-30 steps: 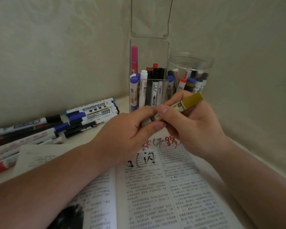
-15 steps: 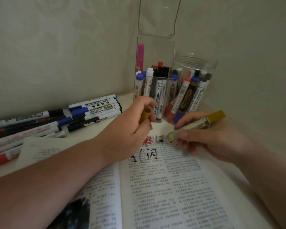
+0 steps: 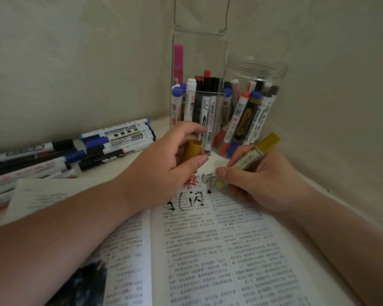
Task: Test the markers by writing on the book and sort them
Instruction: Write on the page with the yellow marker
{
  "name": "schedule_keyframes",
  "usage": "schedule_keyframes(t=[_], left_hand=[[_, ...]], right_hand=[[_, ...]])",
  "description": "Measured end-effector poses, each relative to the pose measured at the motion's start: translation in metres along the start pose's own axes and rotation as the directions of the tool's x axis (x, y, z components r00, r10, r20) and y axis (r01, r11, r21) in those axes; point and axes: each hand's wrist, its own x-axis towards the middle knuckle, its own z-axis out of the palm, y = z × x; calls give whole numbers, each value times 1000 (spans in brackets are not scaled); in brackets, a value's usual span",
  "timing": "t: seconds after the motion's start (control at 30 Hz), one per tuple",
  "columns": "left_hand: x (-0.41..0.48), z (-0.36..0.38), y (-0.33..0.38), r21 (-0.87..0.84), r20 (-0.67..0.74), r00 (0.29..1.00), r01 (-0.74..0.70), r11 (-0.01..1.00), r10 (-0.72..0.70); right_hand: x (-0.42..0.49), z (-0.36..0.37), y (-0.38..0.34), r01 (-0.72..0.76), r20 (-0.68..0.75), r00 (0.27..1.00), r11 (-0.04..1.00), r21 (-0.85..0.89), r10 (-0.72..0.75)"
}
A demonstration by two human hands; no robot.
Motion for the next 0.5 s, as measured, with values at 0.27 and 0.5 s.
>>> schedule_keyframes(t=[0.27, 0.5], left_hand=[[0, 1, -1, 25, 9, 1000, -5, 1000, 4], [0, 0, -3, 59, 14, 1000, -10, 998, 9]], right_hand=[[-2, -2, 1, -16, 70, 997, 999, 38, 13], [0, -1, 1, -20, 19, 1000, 995, 95, 18]])
